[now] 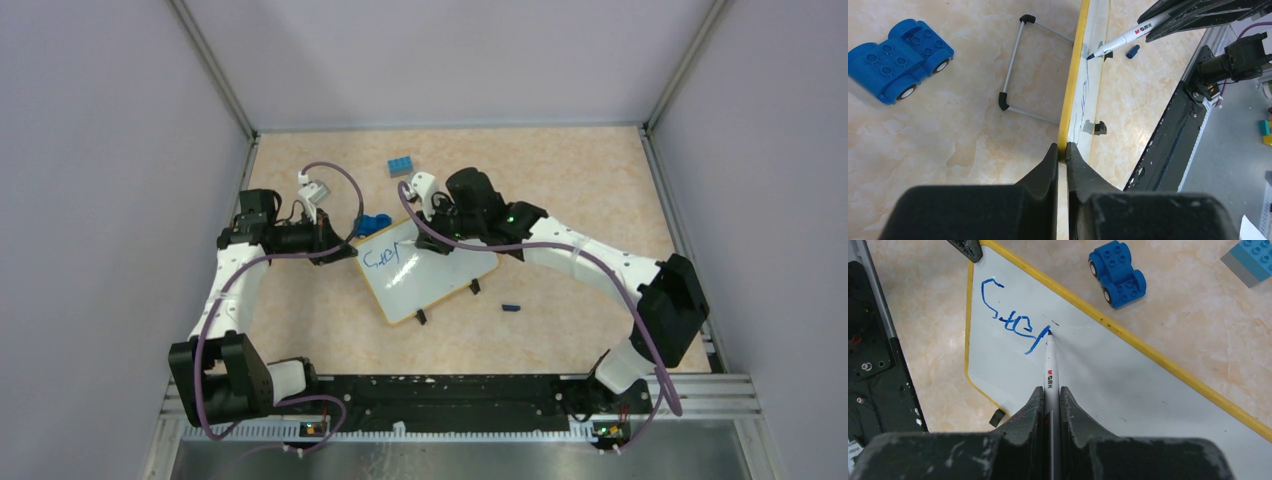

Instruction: Write a sentence on the whiteboard

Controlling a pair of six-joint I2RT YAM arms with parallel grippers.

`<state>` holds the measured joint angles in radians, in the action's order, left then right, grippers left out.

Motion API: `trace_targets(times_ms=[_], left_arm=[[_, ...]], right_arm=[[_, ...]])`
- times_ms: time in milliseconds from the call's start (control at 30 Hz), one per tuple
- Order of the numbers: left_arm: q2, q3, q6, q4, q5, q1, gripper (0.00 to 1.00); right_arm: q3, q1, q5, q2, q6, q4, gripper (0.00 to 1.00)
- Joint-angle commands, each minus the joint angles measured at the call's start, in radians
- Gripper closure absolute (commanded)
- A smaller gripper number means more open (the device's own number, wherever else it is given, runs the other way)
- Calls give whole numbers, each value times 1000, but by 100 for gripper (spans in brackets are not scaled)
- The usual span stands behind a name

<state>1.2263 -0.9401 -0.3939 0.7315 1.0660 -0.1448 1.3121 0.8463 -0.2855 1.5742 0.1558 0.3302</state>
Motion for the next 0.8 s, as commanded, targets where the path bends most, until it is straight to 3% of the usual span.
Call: trace_targets(times_ms=[0, 767], left_arm=[[-14, 13, -17, -1, 5, 13, 100], [-13, 12, -15, -1, 3, 13, 100]], right_arm=[[51, -24, 17, -3, -1, -15, 100], [-39, -19, -33, -46, -19, -29, 100]])
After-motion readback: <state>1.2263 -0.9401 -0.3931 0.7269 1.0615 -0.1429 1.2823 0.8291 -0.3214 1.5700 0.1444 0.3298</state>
